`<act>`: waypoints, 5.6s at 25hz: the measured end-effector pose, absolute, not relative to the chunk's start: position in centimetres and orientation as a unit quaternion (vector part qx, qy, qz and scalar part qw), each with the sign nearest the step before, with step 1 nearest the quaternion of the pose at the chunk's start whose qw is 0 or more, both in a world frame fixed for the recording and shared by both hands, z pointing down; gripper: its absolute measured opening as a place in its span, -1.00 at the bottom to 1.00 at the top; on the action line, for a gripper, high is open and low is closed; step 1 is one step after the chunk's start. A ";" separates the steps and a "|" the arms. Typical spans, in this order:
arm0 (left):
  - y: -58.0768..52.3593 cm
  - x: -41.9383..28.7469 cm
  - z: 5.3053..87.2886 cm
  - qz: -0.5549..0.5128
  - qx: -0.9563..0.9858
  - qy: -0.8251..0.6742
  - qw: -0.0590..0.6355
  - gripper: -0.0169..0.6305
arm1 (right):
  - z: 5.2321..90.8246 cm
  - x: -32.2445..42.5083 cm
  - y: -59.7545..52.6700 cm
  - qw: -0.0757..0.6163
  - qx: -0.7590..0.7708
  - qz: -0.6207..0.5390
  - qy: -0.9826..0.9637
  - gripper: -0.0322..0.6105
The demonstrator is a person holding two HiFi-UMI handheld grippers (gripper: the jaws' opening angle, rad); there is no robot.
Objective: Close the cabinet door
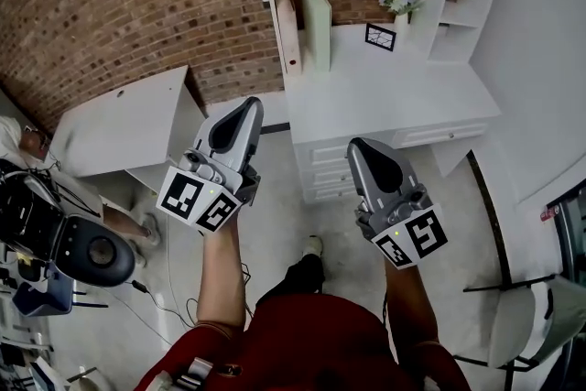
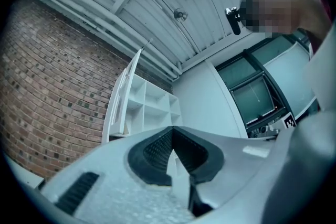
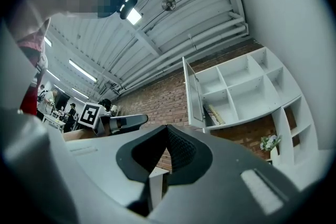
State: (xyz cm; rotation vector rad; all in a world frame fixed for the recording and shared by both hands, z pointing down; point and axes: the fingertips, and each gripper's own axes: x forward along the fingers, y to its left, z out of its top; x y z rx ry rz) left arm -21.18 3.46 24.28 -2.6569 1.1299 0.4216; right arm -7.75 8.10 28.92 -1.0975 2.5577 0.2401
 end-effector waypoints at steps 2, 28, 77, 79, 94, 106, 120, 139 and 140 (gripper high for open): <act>1.4 -21.6 24.3 0.145 -0.904 0.387 0.113 -0.94 | 29.1 -8.0 6.3 0.168 -0.387 0.086 0.903 -0.86; -24.8 -24.3 19.8 0.169 -0.912 0.350 0.130 -0.61 | 28.4 -11.6 -19.4 0.157 -0.401 0.104 0.896 -0.86; -45.3 1.5 19.0 0.149 -0.850 0.486 0.138 -0.65 | 29.3 15.0 -41.8 0.167 -0.345 0.069 0.921 -0.86; -46.2 1.7 19.0 0.153 -0.841 0.501 0.136 -0.65 | 29.6 15.8 -42.7 0.161 -0.334 0.066 0.926 -0.86; -51.6 2.2 19.6 0.122 -0.831 0.528 0.127 -0.83 | 30.9 15.6 -46.8 0.162 -0.311 0.038 0.936 -0.86; -55.0 1.9 19.5 0.124 -0.827 0.534 0.123 -0.93 | 31.3 15.6 -47.3 0.149 -0.333 0.048 0.930 -0.86; -58.2 2.2 19.6 0.113 -0.822 0.543 0.127 -0.94 | 31.5 16.6 -48.7 0.147 -0.355 0.047 0.922 -0.86; -59.9 4.4 19.8 0.101 -0.841 0.514 0.134 -0.94 | 31.5 17.1 -49.2 0.142 -0.371 0.053 0.916 -0.86; -59.9 4.3 19.9 0.100 -0.841 0.515 0.132 -0.94 | 31.5 17.0 -49.1 0.142 -0.371 0.053 0.916 -0.86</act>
